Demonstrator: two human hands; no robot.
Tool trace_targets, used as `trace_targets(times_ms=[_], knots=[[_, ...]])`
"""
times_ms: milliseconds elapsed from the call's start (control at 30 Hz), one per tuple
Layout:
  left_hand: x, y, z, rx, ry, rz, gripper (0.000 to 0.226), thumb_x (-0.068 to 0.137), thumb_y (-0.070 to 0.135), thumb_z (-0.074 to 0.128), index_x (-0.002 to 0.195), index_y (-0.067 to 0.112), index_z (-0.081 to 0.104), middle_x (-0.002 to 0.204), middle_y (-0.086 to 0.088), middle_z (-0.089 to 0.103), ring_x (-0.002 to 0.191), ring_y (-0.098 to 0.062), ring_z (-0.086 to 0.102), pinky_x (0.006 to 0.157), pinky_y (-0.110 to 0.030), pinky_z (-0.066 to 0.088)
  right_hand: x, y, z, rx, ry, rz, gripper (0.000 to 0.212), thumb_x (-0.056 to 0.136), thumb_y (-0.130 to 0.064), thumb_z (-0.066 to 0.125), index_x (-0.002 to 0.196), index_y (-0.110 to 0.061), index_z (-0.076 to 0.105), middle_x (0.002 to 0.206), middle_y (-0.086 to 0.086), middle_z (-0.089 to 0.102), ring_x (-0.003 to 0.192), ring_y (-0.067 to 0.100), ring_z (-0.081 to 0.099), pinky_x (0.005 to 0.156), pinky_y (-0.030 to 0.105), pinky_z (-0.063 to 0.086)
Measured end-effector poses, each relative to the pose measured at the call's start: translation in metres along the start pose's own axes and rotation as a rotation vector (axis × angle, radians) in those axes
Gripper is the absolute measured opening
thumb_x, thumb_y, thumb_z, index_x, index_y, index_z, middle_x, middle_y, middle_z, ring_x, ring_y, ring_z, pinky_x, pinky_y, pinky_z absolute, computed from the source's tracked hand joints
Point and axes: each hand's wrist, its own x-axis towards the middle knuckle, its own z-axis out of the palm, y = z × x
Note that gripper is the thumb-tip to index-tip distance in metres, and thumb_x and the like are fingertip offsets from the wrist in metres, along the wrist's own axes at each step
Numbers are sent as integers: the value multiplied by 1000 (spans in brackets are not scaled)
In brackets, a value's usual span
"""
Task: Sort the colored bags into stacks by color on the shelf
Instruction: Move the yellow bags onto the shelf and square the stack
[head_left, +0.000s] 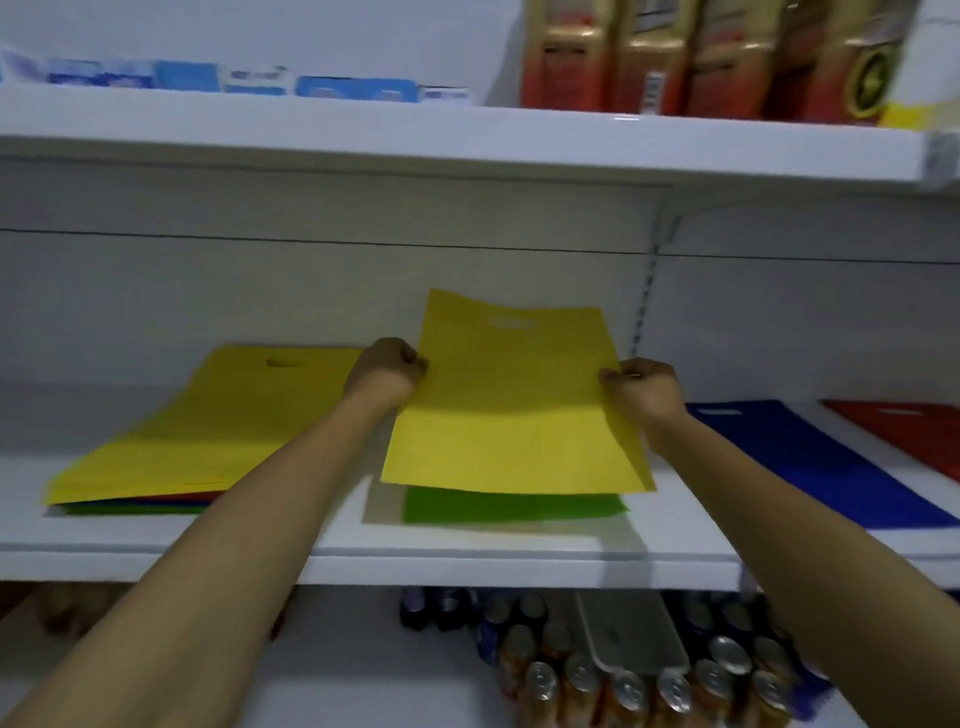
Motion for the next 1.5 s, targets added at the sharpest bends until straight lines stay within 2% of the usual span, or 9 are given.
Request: trace_targets(times_ms=[100, 267, 433, 600, 867, 967, 1067, 1267, 1500], knots=[[-28, 54, 35, 17, -23, 84, 10, 93, 31, 57, 95, 22, 57, 115, -7, 63, 105, -30, 58, 81, -30, 45, -8, 23, -67, -75, 98, 16, 21, 92, -18, 62, 99, 1, 64, 95, 21, 65, 90, 38, 62, 81, 47, 54], [-86, 143, 99, -37, -76, 199, 10, 92, 31, 57, 98, 23, 58, 109, -4, 64, 99, -26, 59, 85, -32, 47, -27, 70, -191, -182, 263, 73, 42, 90, -19, 60, 57, -16, 33, 56, 5, 35, 59, 22, 36, 58, 33, 28], [-141, 219, 156, -60, -139, 270, 26, 91, 31, 57, 71, 18, 48, 82, -2, 60, 84, -27, 57, 69, -28, 40, -64, 106, -298, -273, 329, 154, 21, 85, -16, 63, 68, -6, 55, 70, 10, 53, 64, 24, 47, 62, 35, 41], [-196, 294, 218, -123, -230, 361, 26, 90, 29, 58, 68, 19, 47, 68, 6, 54, 77, -24, 55, 68, -30, 40, -99, 141, -401, -338, 442, 210, 10, 86, -15, 65, 79, -9, 65, 81, 8, 61, 82, 27, 57, 72, 37, 47], [-257, 406, 291, -122, -338, 571, 16, 91, 32, 57, 78, 22, 58, 78, 4, 62, 75, -21, 58, 62, -28, 40, -136, 185, -529, -420, 659, 324, 16, 88, -21, 61, 74, -15, 66, 83, 8, 67, 79, 27, 61, 64, 33, 47], [-270, 442, 322, -129, -394, 609, 18, 90, 33, 60, 77, 21, 60, 75, 5, 61, 74, -20, 56, 61, -27, 41, -146, 202, -565, -456, 706, 375, 30, 91, -20, 59, 61, -18, 55, 68, 2, 57, 63, 19, 51, 49, 26, 33], [-278, 478, 363, -156, -457, 624, 21, 86, 35, 62, 69, 23, 58, 73, 5, 62, 75, -23, 61, 70, -33, 50, -148, 222, -600, -475, 759, 437, 36, 92, -19, 57, 57, -18, 47, 62, 1, 50, 64, 22, 50, 53, 27, 36], [-283, 556, 450, -181, -532, 674, 25, 87, 33, 61, 68, 19, 52, 73, 4, 57, 74, -23, 54, 63, -27, 36, -120, 255, -676, -563, 859, 500, 23, 93, -24, 58, 93, -3, 69, 82, 11, 66, 70, 24, 55, 59, 30, 38], [-244, 650, 541, -150, -578, 709, 24, 95, 38, 50, 79, 21, 47, 90, 0, 60, 92, -26, 59, 80, -33, 46, -24, 279, -752, -674, 903, 452, 19, 97, -34, 52, 92, -17, 58, 90, 4, 60, 85, 27, 55, 68, 33, 44]])
